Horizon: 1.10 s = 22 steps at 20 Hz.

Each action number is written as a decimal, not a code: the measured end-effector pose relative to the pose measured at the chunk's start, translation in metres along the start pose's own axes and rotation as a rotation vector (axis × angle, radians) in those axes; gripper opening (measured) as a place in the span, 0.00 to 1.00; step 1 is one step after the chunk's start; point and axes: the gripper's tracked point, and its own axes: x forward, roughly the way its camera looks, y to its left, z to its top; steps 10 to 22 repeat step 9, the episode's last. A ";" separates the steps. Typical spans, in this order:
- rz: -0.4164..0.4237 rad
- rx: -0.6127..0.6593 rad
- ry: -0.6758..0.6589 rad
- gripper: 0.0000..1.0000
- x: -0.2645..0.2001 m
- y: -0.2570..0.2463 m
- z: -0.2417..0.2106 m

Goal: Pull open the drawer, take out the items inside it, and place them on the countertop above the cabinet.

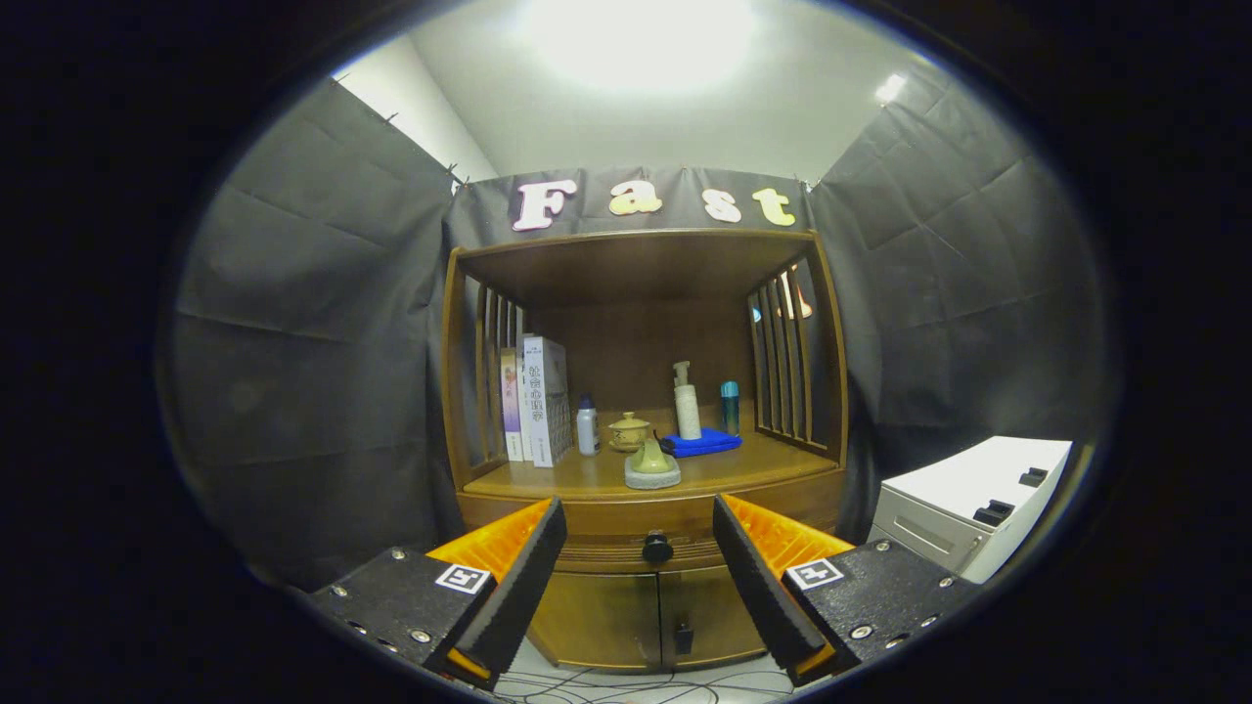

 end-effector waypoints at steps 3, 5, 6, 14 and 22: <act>0.018 -0.020 -0.002 0.94 -0.002 0.007 0.002; 0.036 -0.029 0.001 0.94 -0.003 0.014 0.002; 0.041 -0.036 0.004 0.94 -0.002 0.016 0.002; 0.055 -0.036 0.006 0.94 -0.002 0.020 0.001; 0.055 -0.036 0.006 0.94 -0.002 0.020 0.001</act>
